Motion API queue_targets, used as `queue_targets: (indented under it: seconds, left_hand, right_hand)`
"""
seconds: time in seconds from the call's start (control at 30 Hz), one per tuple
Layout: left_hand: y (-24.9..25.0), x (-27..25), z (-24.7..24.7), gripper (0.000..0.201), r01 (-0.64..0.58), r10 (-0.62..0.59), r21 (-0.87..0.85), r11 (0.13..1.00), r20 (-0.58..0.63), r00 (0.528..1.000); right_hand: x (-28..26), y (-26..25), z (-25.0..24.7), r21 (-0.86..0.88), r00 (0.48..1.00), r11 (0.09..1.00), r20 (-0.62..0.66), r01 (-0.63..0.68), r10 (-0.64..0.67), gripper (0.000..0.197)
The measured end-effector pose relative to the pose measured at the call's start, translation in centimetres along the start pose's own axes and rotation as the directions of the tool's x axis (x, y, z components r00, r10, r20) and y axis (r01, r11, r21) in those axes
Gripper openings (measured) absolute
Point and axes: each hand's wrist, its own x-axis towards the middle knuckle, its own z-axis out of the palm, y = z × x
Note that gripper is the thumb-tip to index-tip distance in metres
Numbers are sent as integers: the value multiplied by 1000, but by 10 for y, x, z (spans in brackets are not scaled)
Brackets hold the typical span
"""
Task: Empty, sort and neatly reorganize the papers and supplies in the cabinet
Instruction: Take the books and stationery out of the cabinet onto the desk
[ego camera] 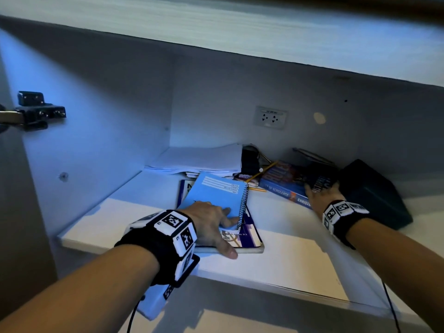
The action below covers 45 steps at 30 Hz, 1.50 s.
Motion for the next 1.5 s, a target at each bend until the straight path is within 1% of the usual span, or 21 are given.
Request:
queue_targets:
  seconds: [0.07,0.1,0.17,0.23,0.3,0.37,0.43,0.53,0.63,0.73,0.83,0.97,1.07,1.13,1.17,1.23,1.27,1.37,1.43,1.47,1.5]
  left_hand:
    - [0,0,0,88,8,-8,6,1000,-9,1000]
    - [1,0,-1,88,11,-11,10,1000,-12,1000]
    - [1,0,-1,87,12,-11,19,1000,-9,1000]
    - [1,0,-1,87,11,-11,18,1000,-7,1000]
    - [1,1,-1,87,13,-12,17,1000,-6,1000]
    - [1,0,-2,86,13,-13,24,1000,-4,1000]
    - [2,-1,-3,86,12,-12,32,999,-2,1000]
    - [3,-2,-3,86,14,-14,39,999,-1,1000]
    - [5,-4,-3,85,18,-18,26,1000,-2,1000]
    - [5,-4,-1,86,25,-25,9,1000,-7,1000]
    - [8,-5,2,86,37,-37,18,999,-6,999]
    - [15,-10,3,87,61,-59,58,996,-22,998]
    - [17,-16,10,86,75,-73,36,997,-51,996]
    - [19,-20,16,87,76,-74,19,997,-73,995]
    - [20,-23,17,87,77,-76,13,997,-73,994]
    - [22,-30,19,89,75,-74,14,997,-66,995]
    - [24,-34,20,92,70,-69,23,997,-61,996]
    - [27,-46,23,102,50,-45,79,996,-62,997]
    - [28,-53,27,101,46,-40,96,994,-60,997]
    - [28,-55,29,98,44,-38,102,994,-64,997]
    - [29,-58,31,94,38,-30,115,993,-74,997]
  right_hand:
    - [-1,-4,-4,-1,999,1000,-34,24,-24,59]
    - [0,-5,-6,-3,997,999,-74,35,-36,58]
    - [2,-3,-8,4,983,998,-177,57,-55,52]
    - [2,2,-9,38,973,997,-225,63,-53,42]
    - [4,5,-3,142,981,989,-192,46,-18,38]
    - [11,2,5,297,992,955,-124,18,20,44]
    - [18,-1,8,402,997,915,-82,22,13,46]
    - [15,3,-1,458,998,887,-55,61,-40,37]
    - [-5,6,-12,437,994,893,-84,103,-74,13]
    - [-29,2,-26,418,976,889,-181,185,-118,24]
    - [-62,1,-39,366,949,891,-258,269,-181,41]
    - [-113,-2,-51,314,908,872,-313,377,-279,51]
    - [-153,-6,-52,272,874,861,-366,429,-320,69]
    - [-179,-10,-46,329,849,817,-418,473,-323,83]
    - [-193,-12,-42,364,846,796,-425,484,-321,89]
    - [-214,-16,-33,400,859,784,-403,475,-315,100]
    - [-224,-19,-27,407,863,787,-405,465,-301,100]
    - [-249,-28,-11,390,853,817,-476,424,-215,96]
    - [-259,-31,-4,421,860,818,-483,392,-164,96]
    - [-262,-30,-3,430,848,810,-510,400,-148,94]
    - [-264,-26,-4,422,816,803,-563,421,-132,90]
